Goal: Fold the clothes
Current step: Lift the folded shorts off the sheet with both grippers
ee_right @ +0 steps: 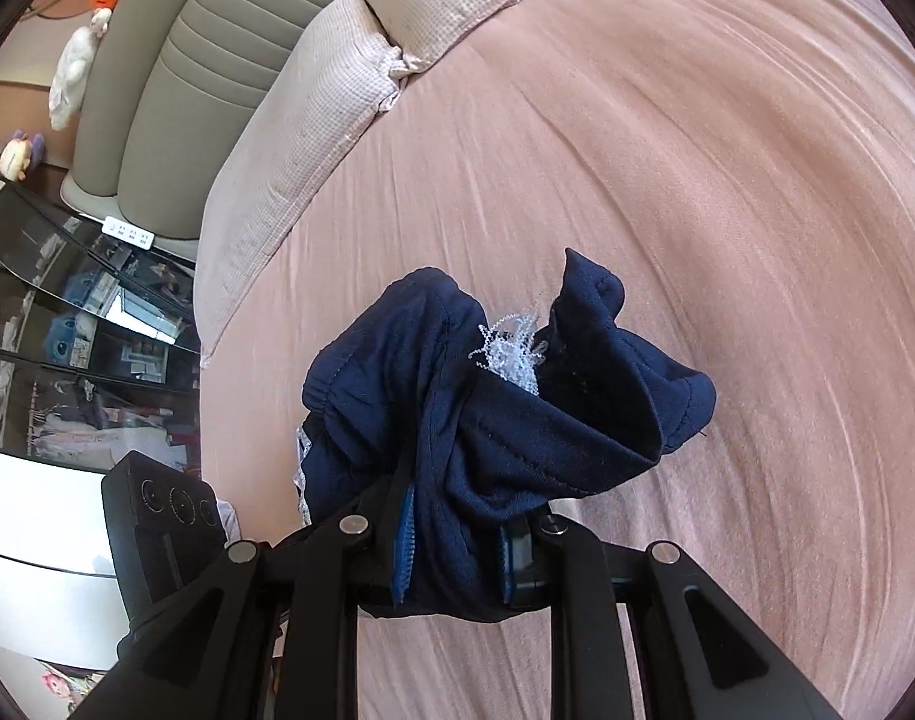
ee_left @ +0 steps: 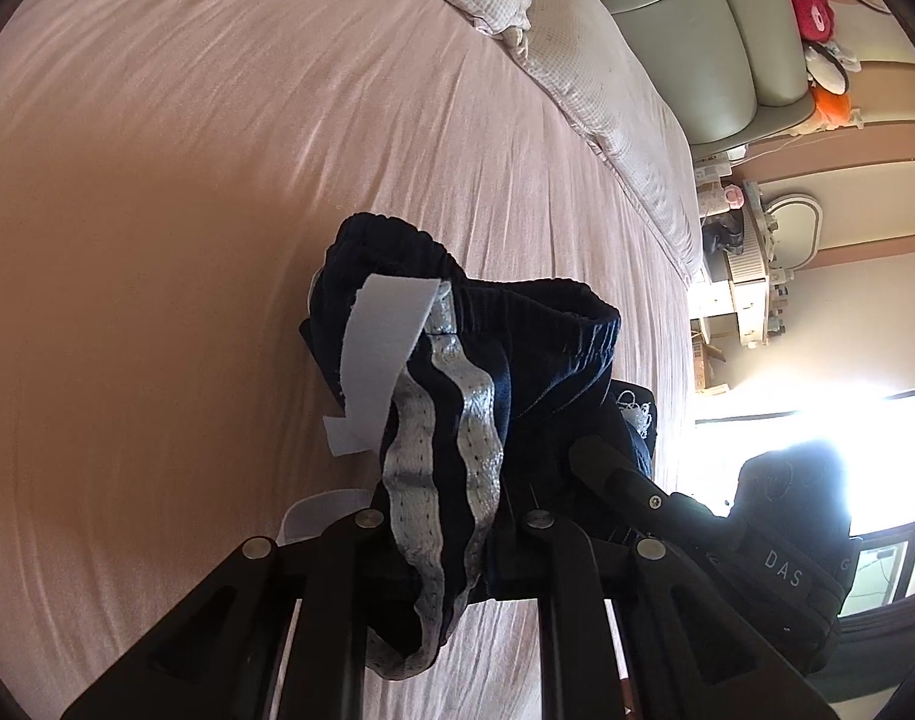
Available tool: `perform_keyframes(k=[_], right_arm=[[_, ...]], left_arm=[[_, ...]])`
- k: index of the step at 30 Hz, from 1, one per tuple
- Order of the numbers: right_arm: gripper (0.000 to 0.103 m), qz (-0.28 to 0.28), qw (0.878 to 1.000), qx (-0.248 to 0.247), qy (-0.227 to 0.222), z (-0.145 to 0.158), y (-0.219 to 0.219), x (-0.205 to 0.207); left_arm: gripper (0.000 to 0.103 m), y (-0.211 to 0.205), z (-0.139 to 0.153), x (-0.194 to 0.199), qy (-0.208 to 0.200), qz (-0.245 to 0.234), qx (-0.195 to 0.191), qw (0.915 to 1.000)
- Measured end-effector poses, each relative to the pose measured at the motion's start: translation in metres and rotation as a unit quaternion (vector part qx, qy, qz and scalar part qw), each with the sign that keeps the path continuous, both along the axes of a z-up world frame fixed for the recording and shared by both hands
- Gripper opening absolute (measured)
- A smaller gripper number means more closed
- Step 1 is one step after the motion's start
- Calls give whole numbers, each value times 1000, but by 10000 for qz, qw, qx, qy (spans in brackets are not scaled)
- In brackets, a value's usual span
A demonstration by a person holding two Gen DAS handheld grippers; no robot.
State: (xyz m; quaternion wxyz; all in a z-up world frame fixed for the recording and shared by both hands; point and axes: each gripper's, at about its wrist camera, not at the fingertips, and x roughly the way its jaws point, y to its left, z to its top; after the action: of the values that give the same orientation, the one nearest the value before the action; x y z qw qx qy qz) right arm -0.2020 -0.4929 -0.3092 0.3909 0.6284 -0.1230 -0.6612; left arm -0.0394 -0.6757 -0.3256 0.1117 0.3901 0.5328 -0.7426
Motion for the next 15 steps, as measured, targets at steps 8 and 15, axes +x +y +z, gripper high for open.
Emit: perform_keyframes(k=[8,15], right_arm=[[19,359,9986,-220,314,35,5,21],[19,628,9955,-478,528,64,16,51]], left_arm=[[11,10,41,16,271,229,-354,9987],[11,32,73,41,279,348,-824,9956]])
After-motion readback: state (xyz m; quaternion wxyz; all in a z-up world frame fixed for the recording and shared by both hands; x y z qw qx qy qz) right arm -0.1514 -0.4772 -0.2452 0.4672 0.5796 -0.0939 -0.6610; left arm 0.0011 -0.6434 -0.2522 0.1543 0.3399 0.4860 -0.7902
